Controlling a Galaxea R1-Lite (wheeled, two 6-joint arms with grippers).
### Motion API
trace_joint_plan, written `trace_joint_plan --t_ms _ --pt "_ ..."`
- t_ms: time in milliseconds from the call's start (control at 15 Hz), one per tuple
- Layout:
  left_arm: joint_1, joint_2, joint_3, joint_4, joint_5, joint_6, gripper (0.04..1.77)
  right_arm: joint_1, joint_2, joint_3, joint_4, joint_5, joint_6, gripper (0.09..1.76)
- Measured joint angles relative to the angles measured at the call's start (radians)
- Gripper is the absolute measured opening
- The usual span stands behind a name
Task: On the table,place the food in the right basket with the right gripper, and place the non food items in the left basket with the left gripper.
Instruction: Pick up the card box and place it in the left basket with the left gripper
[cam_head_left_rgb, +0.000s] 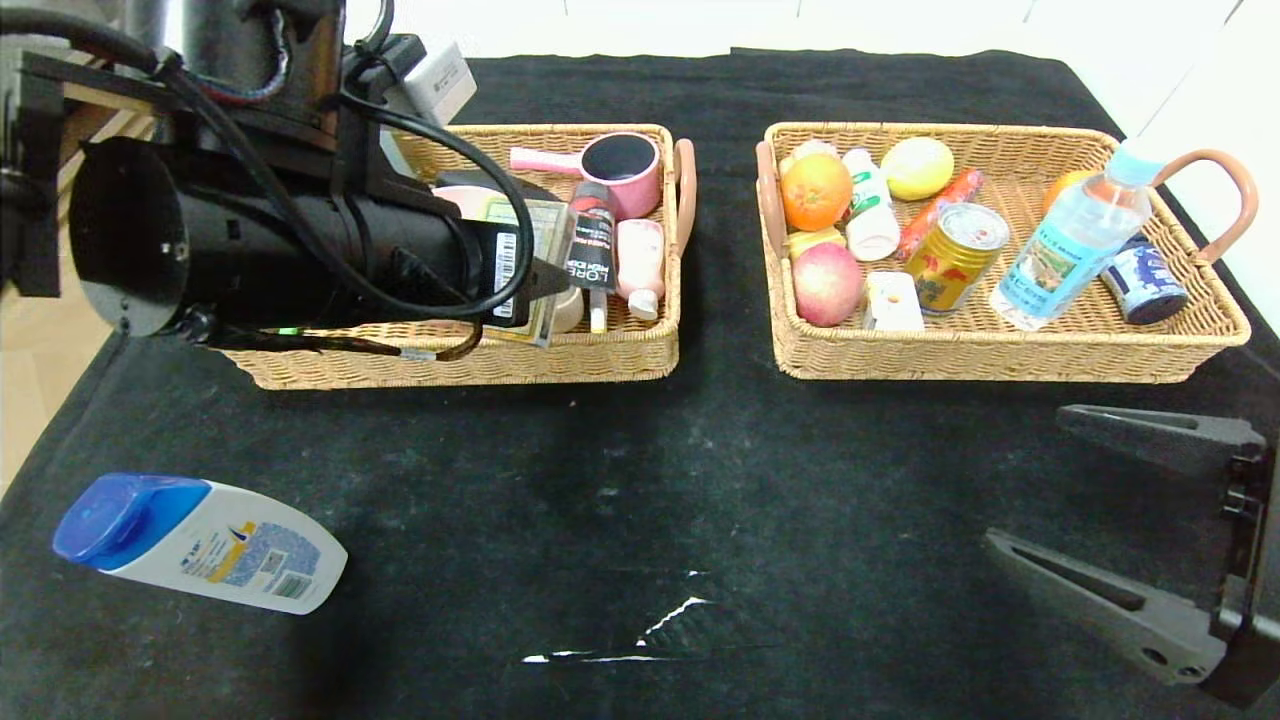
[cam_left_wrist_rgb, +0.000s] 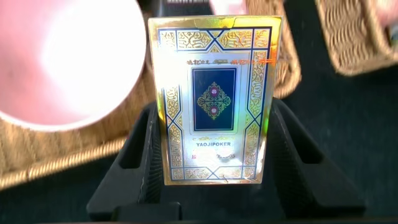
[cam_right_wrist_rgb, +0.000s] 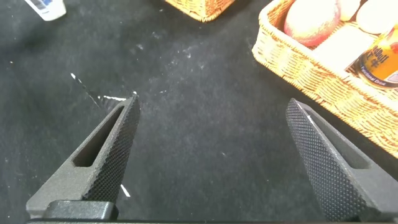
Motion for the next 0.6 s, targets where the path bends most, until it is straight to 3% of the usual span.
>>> trace_joint_plan --t_ms 600 --pt "0.029 0.135 -0.135 -0.08 0.011 0.024 1.02 0.0 -0.013 -0.002 -0.001 0.0 0.0 1.71"
